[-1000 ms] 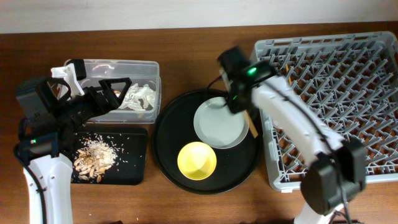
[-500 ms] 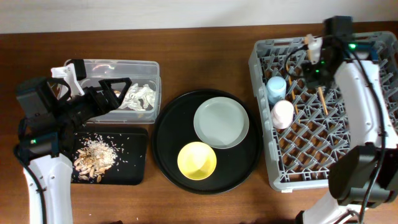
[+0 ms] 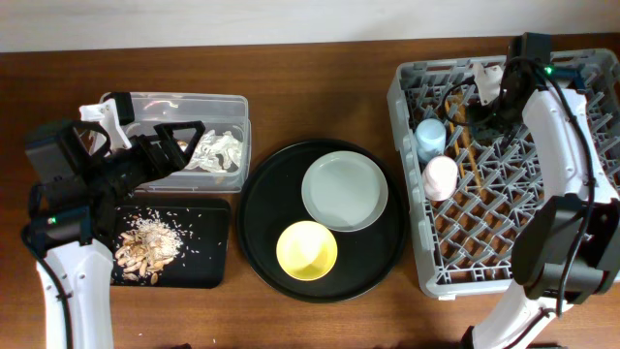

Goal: Sort waste into correct bins and load items into the dishwasher rack
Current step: 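Insert the chopsticks upright into the rack and release with right gripper, then reach the right gripper down to the yellow bowl on the round tray, then grasp the rim of the yellow bowl with the right gripper, then lift the yellow bowl and set it in the dish rack with right gripper, then move the right gripper back to the white plate on the tray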

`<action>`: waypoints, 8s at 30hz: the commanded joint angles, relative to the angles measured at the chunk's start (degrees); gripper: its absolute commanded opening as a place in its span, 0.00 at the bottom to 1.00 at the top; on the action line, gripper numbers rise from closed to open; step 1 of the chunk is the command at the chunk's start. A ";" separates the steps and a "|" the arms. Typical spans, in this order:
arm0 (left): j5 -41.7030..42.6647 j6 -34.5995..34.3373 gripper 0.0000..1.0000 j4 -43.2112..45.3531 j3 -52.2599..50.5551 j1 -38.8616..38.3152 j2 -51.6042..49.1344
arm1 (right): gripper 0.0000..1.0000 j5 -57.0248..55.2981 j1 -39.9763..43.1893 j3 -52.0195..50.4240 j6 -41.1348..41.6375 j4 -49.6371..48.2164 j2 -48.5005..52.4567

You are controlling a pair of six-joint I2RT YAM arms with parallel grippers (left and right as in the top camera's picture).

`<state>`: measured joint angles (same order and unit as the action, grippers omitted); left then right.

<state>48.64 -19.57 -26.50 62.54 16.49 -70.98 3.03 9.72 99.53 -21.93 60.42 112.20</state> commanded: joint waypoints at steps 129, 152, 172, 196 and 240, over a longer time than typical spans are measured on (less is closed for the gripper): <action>0.83 -0.55 0.99 0.07 0.94 0.24 0.57 | 0.04 12.44 -66.20 -32.70 36.35 -15.54 -16.20; 0.83 -0.55 0.99 0.04 0.94 0.24 0.57 | 0.04 74.97 14.12 -6.40 1.18 -11.13 -11.93; 0.83 -0.55 0.99 0.04 0.94 0.24 0.57 | 0.04 85.50 19.65 -6.75 13.44 -26.77 10.05; 0.83 -0.55 0.99 0.04 0.94 0.24 0.57 | 0.99 74.01 33.75 -7.96 18.18 -14.23 9.09; 0.85 -0.55 0.99 0.04 0.94 0.24 0.57 | 0.45 10.47 -47.91 -18.93 30.23 -4.81 -2.29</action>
<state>48.66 -19.59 -26.52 62.54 16.49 -70.98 12.05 -36.14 80.71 7.55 56.16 108.97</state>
